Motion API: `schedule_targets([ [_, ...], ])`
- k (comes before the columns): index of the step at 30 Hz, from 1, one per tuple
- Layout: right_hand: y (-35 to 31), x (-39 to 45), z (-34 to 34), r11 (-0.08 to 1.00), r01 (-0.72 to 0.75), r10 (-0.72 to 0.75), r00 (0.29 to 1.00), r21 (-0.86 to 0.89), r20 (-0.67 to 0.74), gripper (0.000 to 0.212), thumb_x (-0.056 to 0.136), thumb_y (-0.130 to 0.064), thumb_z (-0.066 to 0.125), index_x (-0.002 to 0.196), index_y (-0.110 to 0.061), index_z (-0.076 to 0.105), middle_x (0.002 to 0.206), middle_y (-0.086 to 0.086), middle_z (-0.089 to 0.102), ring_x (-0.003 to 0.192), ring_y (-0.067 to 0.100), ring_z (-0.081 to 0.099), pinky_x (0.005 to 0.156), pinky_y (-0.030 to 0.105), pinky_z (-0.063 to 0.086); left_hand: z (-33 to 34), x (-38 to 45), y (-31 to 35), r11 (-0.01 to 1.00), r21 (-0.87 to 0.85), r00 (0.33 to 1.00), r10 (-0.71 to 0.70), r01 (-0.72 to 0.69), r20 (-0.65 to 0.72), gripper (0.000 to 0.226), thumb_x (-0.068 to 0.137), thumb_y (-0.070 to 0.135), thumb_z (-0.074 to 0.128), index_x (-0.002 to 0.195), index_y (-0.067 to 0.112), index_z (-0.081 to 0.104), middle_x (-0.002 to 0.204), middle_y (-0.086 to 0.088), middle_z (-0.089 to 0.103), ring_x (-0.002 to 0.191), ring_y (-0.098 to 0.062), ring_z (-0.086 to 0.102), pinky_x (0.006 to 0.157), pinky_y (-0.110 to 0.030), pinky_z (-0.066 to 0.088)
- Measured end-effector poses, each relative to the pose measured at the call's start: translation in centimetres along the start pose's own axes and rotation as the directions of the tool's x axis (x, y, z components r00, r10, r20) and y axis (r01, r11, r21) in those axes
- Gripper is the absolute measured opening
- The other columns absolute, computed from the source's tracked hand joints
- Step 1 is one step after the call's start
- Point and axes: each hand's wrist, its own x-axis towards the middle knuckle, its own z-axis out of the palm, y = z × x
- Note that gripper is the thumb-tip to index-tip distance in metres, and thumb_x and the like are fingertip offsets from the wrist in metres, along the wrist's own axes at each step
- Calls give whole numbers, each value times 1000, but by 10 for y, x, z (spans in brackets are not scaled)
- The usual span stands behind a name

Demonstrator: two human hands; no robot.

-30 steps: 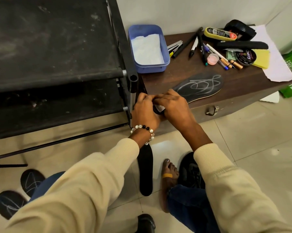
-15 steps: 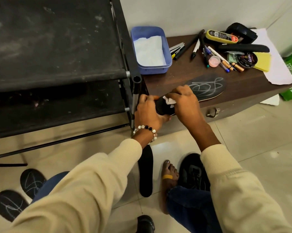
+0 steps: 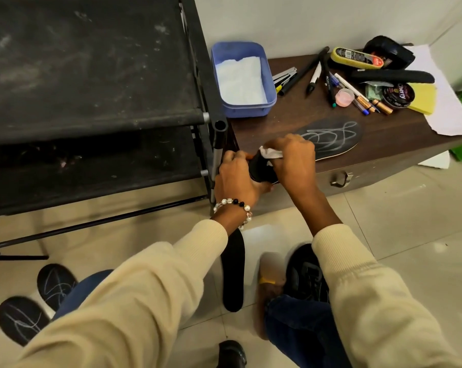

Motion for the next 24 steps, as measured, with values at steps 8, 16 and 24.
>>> schedule_targets([
  [8, -10, -9, -1, 972, 233, -235, 971, 37, 53, 20, 69, -14, 59, 75, -2, 74, 67, 18, 62, 63, 36, 59, 49, 30, 44, 0, 2, -1, 999, 21, 999, -31, 31, 7, 53, 77, 26, 76, 125, 17, 55, 128, -4, 48, 109, -25, 56, 83, -34, 49],
  [16, -11, -13, 1, 969, 244, -247, 965, 40, 87, 13, 65, -7, 65, 74, -1, 73, 72, 18, 62, 69, 38, 58, 53, 27, 39, 0, 3, 0, 999, 14, 1000, -29, 29, -6, 47, 80, 24, 74, 123, 17, 57, 127, -4, 49, 108, -24, 56, 84, -33, 49],
  [24, -7, -10, 4, 967, 253, -253, 967, 0, 27, 19, 63, -4, 71, 81, 0, 74, 76, 17, 64, 74, 39, 59, 53, 27, 43, 1, 0, 1, 1000, 4, 1000, -19, 19, -17, 53, 74, 28, 79, 122, 17, 58, 124, -3, 51, 104, -23, 58, 78, -29, 47],
])
